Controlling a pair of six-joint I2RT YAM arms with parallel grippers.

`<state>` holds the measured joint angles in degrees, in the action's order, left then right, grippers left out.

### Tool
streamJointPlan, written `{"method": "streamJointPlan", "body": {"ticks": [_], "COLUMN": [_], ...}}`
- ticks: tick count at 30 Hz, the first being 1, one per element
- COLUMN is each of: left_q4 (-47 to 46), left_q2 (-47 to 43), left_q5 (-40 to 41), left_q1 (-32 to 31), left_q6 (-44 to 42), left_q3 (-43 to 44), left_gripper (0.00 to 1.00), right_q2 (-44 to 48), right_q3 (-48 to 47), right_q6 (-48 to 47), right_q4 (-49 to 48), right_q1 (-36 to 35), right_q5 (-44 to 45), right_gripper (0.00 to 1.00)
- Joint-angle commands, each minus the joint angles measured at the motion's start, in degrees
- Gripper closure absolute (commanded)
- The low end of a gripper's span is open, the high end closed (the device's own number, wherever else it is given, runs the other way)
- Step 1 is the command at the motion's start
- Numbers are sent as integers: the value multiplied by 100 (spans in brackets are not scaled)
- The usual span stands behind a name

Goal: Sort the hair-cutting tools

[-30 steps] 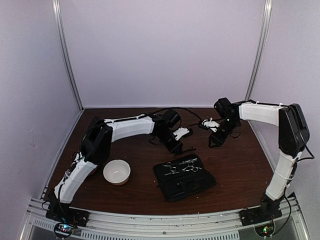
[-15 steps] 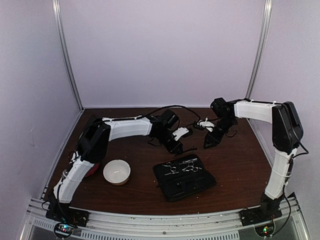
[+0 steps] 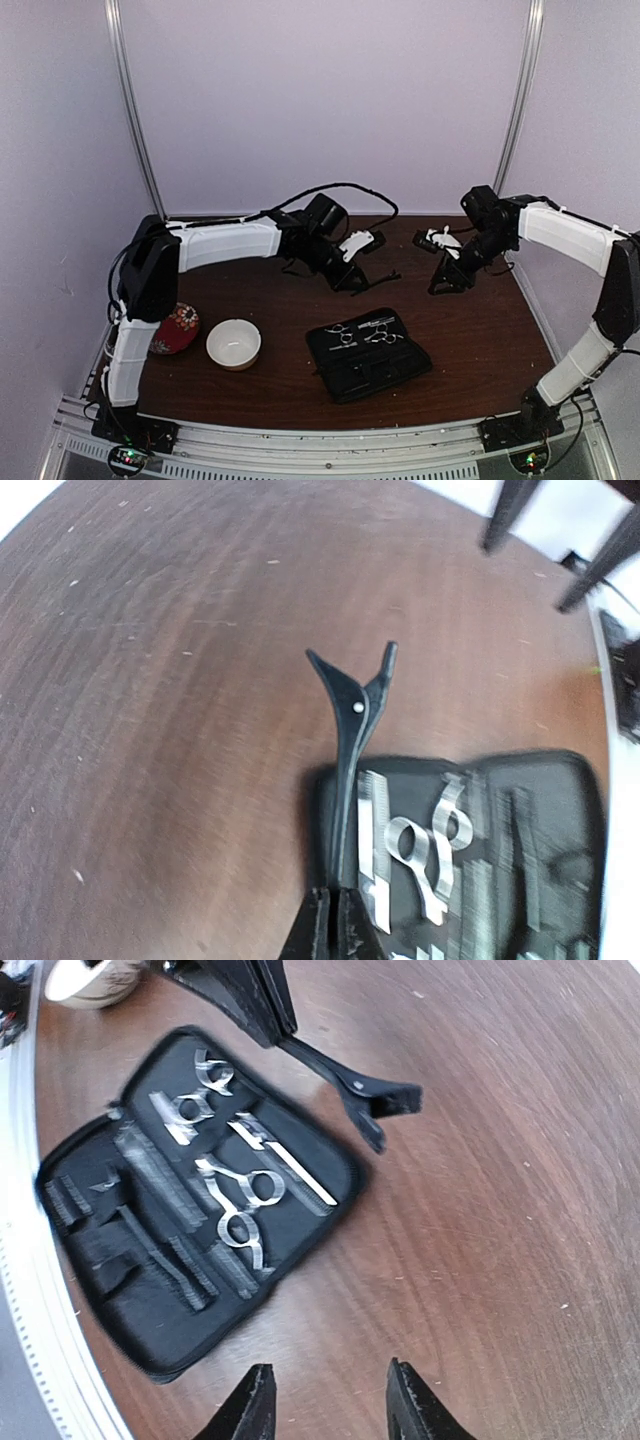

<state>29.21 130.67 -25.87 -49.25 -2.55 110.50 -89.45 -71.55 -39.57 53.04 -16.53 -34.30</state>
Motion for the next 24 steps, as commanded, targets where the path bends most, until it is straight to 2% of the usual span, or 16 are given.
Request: {"method": "streamJointPlan", "body": {"ticks": [1, 6, 12, 15, 24], "left_q4": [-457, -444, -346, -346, -390], "left_q2": [-896, -1276, -1260, -1232, -1183], "left_q5": [-629, -755, -667, -652, -647], "left_q1": [-193, -381, -598, -636, -647], "left_q6": [-255, -272, -286, -250, -189], "left_q3": [-775, -1093, -988, -924, -900], "left_gripper": [100, 100, 100, 100, 100], "right_q2": [544, 788, 823, 834, 851], "right_q3": [283, 356, 366, 292, 238], "right_q6": [-558, -644, -648, -965, -1324], "right_q4": [202, 360, 355, 616, 1114], "right_q1": [1, -50, -231, -313, -398], "right_q5": [-711, -1266, -1554, -1819, -1913], "right_gripper": [62, 62, 62, 63, 70]}}
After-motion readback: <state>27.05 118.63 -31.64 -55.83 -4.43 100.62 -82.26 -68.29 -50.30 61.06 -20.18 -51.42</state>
